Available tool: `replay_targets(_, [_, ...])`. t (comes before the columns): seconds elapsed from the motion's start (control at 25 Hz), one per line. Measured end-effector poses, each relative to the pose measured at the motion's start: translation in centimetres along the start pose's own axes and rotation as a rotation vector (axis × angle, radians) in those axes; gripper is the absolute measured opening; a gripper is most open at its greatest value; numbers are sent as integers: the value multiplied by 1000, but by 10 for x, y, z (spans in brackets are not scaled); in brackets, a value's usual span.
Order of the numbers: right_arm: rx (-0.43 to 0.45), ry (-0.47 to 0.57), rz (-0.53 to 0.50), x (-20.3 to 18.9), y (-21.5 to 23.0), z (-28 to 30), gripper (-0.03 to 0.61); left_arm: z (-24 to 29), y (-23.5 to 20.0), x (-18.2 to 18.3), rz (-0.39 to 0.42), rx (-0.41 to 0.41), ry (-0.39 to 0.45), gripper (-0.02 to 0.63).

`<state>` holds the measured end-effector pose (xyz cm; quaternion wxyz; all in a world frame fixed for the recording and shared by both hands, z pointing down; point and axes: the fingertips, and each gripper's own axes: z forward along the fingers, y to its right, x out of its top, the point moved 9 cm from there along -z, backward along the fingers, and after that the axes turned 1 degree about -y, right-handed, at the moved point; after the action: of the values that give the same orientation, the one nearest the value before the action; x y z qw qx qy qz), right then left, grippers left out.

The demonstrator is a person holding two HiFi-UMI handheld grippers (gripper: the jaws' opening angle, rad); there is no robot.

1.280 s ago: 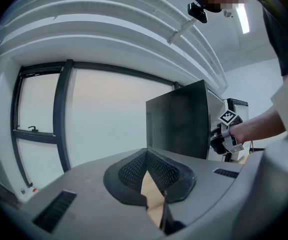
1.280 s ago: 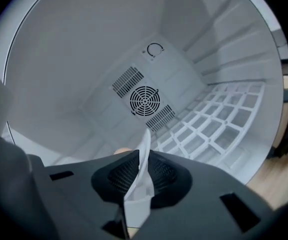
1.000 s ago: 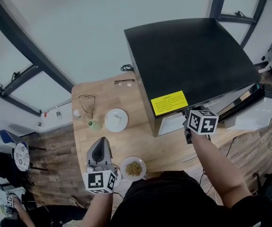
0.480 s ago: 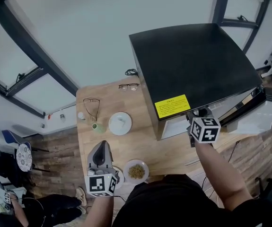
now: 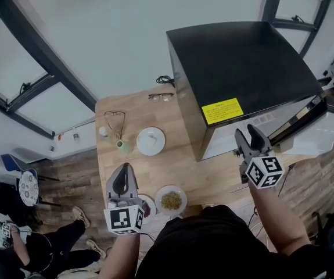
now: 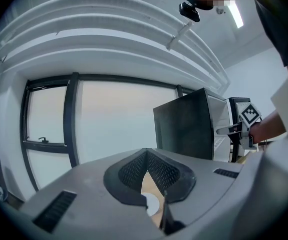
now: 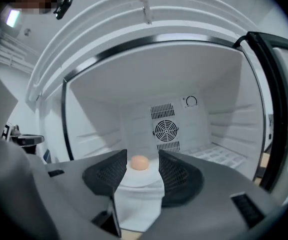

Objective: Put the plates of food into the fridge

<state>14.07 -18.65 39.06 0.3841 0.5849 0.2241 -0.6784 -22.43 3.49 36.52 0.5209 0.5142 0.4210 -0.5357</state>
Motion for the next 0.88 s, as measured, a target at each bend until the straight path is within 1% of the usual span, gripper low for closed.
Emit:
replay_targets(0.16, [52,-5,81,-25,-20,-23,215,-14,-14,-9,-21,2,-11,3])
replay_targets(0.36, [135,-78,185,-66,-59,-43,209,-36,-28,-23,-38,-20,-24,3])
replay_targets(0.52, [246,-178,236,-103,-109,-55,198,-52,-31,-32,38,-73,-17,3])
replay_targets(0.6, [291,-226,292,-125,-131,-61,192,-60,-34,-39,44,-101,-17,3])
replay_targets(0.68, [302,-274,359,-150,-147,-67,186,-67,-40,-48,32,-119,-32,3])
replay_targets(0.72, [294,-294,397,-162,-153,-71,184,-71,-42,-52,30,-128,-39,3])
replay_targets(0.88, [232,-354,554,-207,-167,-88,181,-86,-49,-66,62,-168,-68,3])
